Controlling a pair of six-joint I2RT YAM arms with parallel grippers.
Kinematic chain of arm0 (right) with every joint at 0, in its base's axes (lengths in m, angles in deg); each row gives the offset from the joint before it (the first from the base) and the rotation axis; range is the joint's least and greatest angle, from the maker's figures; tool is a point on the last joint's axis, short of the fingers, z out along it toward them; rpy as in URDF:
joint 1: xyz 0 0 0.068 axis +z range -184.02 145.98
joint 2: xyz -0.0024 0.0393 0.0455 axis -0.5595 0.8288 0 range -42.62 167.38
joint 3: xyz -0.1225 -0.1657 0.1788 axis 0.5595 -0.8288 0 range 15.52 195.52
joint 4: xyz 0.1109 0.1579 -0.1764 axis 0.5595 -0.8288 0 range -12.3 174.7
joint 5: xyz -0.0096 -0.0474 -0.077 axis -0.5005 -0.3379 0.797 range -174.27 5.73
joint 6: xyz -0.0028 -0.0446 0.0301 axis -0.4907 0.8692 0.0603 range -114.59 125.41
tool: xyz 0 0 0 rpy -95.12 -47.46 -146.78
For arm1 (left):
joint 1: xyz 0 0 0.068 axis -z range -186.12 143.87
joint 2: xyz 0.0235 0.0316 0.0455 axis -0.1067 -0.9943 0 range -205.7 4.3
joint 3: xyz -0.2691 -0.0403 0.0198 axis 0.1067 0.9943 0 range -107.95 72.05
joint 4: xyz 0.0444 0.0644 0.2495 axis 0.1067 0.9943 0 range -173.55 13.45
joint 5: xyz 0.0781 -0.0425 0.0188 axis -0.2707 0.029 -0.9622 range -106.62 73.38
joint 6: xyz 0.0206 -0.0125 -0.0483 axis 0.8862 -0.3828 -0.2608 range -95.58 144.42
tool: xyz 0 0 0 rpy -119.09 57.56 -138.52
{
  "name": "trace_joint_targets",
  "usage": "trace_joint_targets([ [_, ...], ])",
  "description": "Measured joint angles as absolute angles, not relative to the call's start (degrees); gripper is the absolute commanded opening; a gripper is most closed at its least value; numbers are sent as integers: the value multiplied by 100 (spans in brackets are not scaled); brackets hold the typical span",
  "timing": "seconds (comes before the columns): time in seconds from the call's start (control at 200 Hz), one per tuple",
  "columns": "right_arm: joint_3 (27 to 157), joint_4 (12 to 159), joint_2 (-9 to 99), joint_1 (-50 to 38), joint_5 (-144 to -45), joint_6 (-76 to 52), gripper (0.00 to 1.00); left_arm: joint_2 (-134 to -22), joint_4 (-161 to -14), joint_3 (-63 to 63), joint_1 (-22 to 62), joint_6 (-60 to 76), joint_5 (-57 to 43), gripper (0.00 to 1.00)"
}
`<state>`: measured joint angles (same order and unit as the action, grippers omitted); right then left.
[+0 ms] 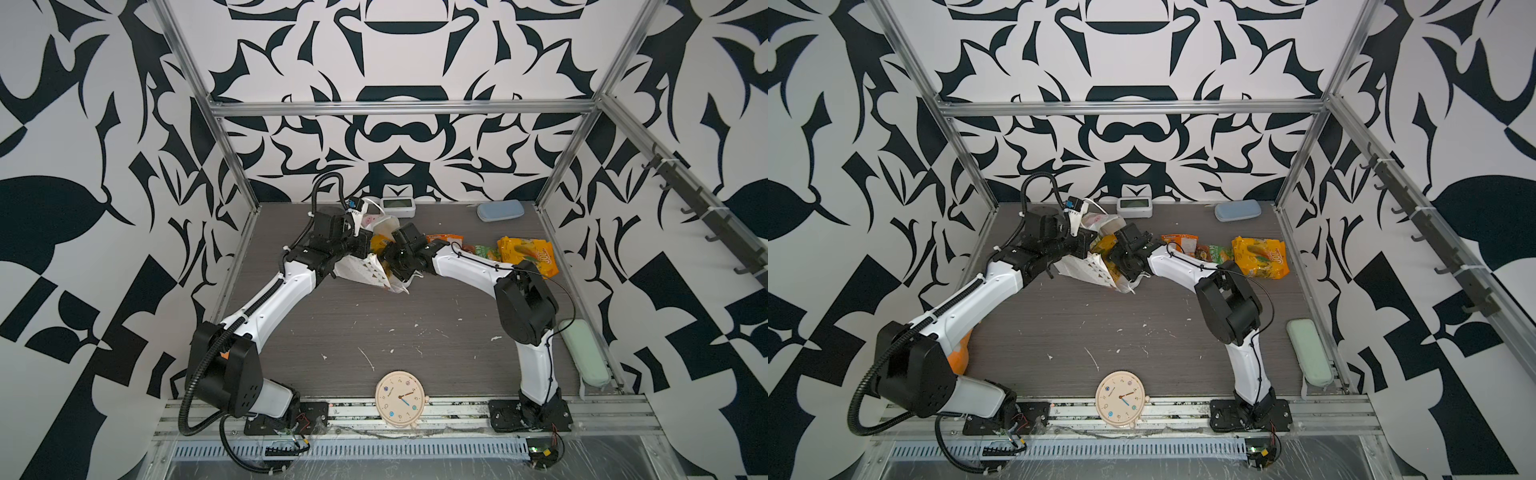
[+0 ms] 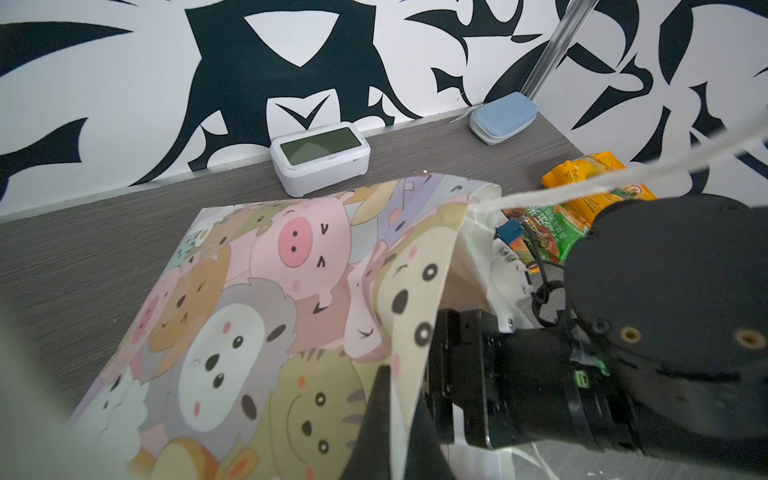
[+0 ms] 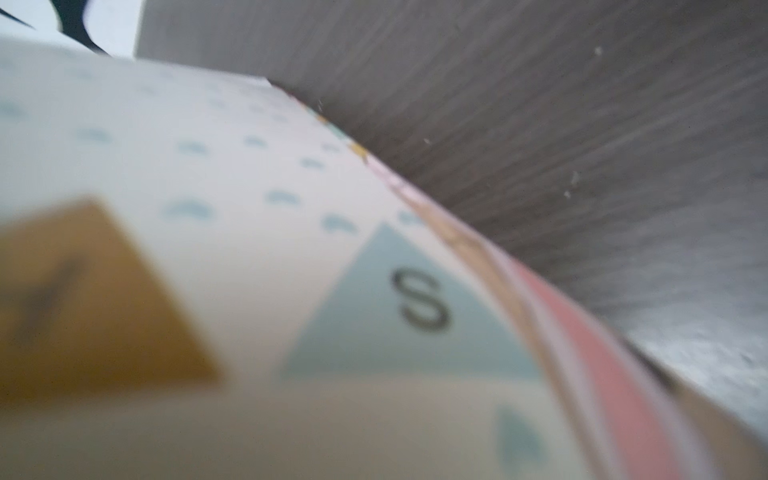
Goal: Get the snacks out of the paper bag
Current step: 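Move the right gripper back over the bag opening and reach inside, then grasp the yellow snack pack in the bag and lift it out with the right gripper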
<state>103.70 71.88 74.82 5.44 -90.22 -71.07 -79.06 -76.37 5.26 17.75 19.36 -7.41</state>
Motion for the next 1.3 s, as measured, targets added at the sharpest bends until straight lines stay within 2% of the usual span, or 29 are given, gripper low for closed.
trace_joint_targets([
  [0.08, 10152, 7695, 7539, 550, -8891, -7359, 51, -7936, -7648, 526, 1775, 1934, -730, 0],
  [0.2, 10193, 8240, 7856, 579, -8769, -7586, 30, -7980, -7623, 524, 1771, 1932, -721, 0],
  [0.4, 10501, 8441, 8053, 666, -8607, -7405, 0, -7982, -7560, 526, 1732, 1934, -815, 0],
  [0.745, 10263, 8279, 7480, 717, -8419, -6583, 0, -7978, -7774, 524, 1721, 1890, -1030, 0],
  [1.3, 10171, 7556, 5819, 651, -8736, -4292, 0, -8069, -7602, 115, 1605, 1598, -1283, 0],
])
